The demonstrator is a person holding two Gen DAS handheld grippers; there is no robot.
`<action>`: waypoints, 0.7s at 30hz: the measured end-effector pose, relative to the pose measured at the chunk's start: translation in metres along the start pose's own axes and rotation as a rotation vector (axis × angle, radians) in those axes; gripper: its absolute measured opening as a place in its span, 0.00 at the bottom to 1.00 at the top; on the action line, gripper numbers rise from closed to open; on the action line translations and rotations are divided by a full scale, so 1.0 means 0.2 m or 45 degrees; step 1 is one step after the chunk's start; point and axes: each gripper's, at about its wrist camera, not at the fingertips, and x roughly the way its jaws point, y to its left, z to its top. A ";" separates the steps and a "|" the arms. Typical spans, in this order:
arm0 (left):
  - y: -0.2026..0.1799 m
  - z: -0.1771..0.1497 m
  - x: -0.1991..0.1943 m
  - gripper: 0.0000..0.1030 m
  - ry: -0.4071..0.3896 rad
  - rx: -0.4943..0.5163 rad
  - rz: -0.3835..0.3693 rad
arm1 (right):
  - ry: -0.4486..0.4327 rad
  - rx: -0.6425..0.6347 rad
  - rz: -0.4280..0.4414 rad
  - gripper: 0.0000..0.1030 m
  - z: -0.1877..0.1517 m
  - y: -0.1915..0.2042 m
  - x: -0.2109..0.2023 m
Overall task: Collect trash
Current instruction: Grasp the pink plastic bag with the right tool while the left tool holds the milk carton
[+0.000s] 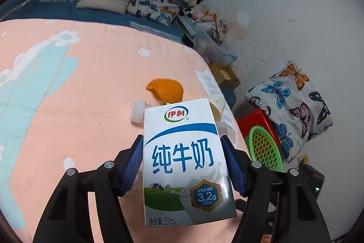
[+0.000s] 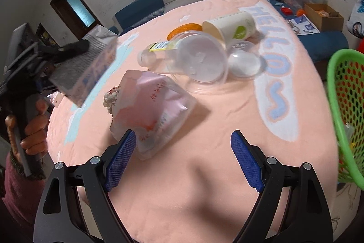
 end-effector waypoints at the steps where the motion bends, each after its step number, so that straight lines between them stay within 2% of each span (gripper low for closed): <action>1: 0.01 0.00 -0.03 0.63 -0.013 0.003 0.004 | 0.007 0.003 0.004 0.82 0.01 0.01 0.03; 6: 0.03 -0.03 -0.13 0.63 -0.045 0.028 0.040 | 0.029 0.039 0.012 0.76 0.03 0.01 0.15; 10: 0.05 -0.06 -0.17 0.63 -0.058 0.045 0.079 | 0.059 0.091 0.017 0.66 0.04 -0.01 0.27; 15: 0.09 -0.10 -0.21 0.63 -0.070 0.051 0.109 | 0.035 0.078 0.022 0.58 0.07 0.03 0.33; 18: 0.10 -0.11 -0.23 0.63 -0.077 0.049 0.124 | 0.031 0.073 0.023 0.46 0.09 0.04 0.36; 20: 0.11 -0.13 -0.23 0.63 -0.080 0.057 0.139 | 0.028 0.091 0.047 0.33 0.09 0.03 0.36; 21: 0.11 -0.14 -0.23 0.63 -0.081 0.065 0.151 | 0.033 0.102 0.065 0.31 0.09 0.03 0.37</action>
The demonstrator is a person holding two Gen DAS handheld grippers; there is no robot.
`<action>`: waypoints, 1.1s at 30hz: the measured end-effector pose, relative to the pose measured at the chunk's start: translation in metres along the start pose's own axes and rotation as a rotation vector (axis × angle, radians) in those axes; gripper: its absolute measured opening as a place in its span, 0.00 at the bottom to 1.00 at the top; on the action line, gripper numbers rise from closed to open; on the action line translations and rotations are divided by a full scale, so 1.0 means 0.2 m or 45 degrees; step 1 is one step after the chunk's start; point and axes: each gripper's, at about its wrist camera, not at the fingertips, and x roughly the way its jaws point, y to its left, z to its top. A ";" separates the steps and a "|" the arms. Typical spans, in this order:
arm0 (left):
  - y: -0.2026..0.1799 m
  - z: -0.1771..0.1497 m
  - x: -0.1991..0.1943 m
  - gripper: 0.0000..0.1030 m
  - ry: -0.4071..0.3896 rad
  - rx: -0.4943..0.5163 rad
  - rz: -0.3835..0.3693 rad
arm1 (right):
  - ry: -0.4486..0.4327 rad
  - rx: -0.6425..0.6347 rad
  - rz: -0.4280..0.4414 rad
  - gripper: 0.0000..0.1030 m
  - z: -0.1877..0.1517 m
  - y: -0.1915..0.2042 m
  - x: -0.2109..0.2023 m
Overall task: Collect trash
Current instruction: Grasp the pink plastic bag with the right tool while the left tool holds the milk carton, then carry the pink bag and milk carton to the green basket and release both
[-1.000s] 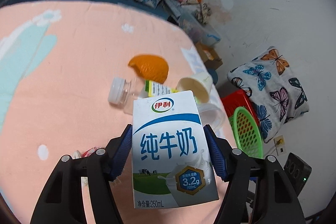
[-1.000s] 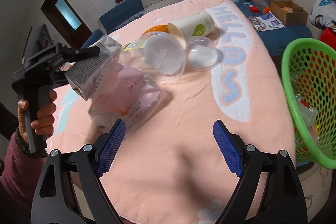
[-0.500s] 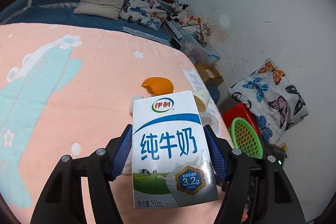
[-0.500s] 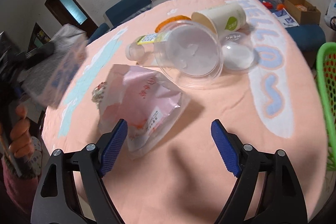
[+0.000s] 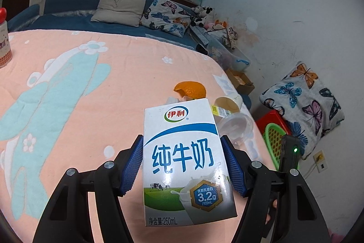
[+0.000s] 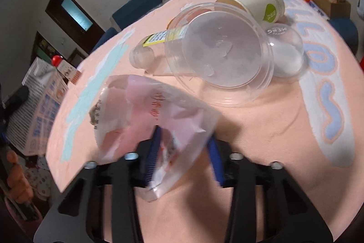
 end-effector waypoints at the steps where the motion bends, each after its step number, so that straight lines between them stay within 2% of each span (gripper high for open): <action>1: 0.00 -0.01 0.00 0.63 0.001 0.004 0.008 | 0.004 0.010 0.012 0.28 0.00 0.00 0.00; 5: 0.00 -0.02 0.00 0.63 0.001 0.005 0.009 | -0.018 -0.017 0.008 0.16 -0.03 0.03 -0.04; 10: -0.04 -0.05 -0.01 0.63 -0.007 0.029 0.018 | -0.060 -0.122 -0.040 0.09 -0.05 0.11 -0.12; 20: -0.21 -0.09 0.00 0.63 -0.007 0.087 -0.024 | -0.153 -0.204 -0.103 0.08 -0.11 0.10 -0.32; 33: -0.56 -0.13 0.09 0.63 0.028 0.180 -0.124 | -0.271 -0.163 -0.220 0.08 -0.16 -0.15 -0.67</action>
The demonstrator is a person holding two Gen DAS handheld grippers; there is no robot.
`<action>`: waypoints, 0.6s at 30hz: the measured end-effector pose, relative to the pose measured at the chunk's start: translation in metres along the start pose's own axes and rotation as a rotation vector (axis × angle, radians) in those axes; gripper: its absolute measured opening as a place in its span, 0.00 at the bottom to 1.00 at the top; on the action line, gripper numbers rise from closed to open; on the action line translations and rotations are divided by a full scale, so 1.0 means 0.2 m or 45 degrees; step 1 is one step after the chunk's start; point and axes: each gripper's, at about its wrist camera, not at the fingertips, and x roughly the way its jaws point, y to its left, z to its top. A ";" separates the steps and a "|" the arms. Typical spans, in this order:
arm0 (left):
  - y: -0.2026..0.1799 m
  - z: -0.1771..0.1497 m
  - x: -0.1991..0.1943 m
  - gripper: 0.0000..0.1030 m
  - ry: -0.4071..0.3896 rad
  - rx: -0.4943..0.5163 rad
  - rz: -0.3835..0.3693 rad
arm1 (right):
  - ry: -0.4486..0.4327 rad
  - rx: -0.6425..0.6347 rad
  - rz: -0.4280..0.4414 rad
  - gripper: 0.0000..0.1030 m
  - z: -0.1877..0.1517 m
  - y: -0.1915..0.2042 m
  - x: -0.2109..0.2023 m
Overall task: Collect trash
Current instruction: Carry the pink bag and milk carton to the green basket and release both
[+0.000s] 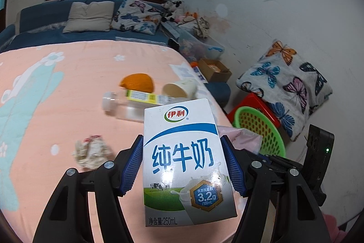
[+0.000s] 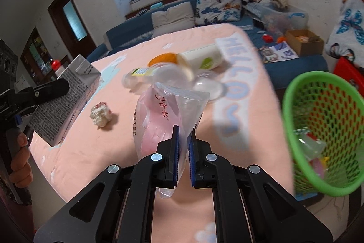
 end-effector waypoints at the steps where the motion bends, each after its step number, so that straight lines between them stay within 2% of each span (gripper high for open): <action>1: -0.03 0.00 0.01 0.63 0.005 0.005 -0.008 | -0.009 0.011 -0.011 0.08 0.00 -0.04 -0.02; 10: -0.28 0.04 0.16 0.63 0.044 0.067 -0.083 | -0.069 0.095 -0.153 0.08 0.01 -0.37 -0.20; 18: -0.48 0.09 0.29 0.63 0.070 0.128 -0.138 | -0.114 0.184 -0.350 0.08 0.02 -0.73 -0.33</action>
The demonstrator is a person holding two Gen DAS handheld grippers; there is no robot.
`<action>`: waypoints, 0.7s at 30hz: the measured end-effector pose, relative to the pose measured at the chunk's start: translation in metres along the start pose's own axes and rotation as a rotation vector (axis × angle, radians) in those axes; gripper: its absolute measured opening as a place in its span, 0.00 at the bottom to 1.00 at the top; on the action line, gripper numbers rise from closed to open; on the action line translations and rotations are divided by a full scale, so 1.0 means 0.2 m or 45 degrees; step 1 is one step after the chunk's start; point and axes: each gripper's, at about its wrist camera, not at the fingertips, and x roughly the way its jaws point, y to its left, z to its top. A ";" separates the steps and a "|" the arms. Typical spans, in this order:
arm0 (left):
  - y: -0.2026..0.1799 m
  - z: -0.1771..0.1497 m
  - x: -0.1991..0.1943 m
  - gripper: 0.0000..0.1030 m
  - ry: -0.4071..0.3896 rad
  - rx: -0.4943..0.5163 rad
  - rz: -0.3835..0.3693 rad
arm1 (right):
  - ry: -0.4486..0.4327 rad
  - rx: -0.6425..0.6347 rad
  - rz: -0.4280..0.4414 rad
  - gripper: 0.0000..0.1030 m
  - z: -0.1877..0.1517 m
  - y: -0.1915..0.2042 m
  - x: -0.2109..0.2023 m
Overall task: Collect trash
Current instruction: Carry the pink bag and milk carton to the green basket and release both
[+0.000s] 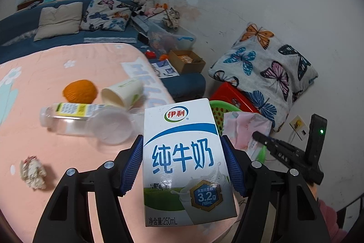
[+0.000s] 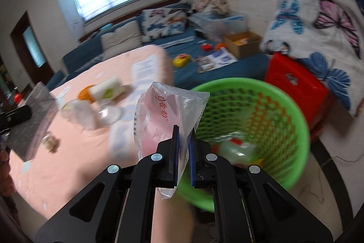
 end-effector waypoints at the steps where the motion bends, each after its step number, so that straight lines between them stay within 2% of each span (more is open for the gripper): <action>1: -0.02 0.01 0.01 0.63 0.001 0.006 -0.004 | -0.001 0.007 -0.025 0.08 0.01 -0.04 0.00; 5: -0.08 0.04 0.06 0.63 0.010 0.029 -0.023 | -0.003 0.034 -0.112 0.08 0.02 -0.17 0.01; 16: -0.23 0.08 0.20 0.63 0.052 0.078 -0.057 | 0.024 0.116 -0.220 0.12 -0.01 -0.39 0.08; 21: -0.29 0.09 0.25 0.63 0.071 0.095 -0.080 | 0.027 0.136 -0.233 0.23 -0.02 -0.44 0.08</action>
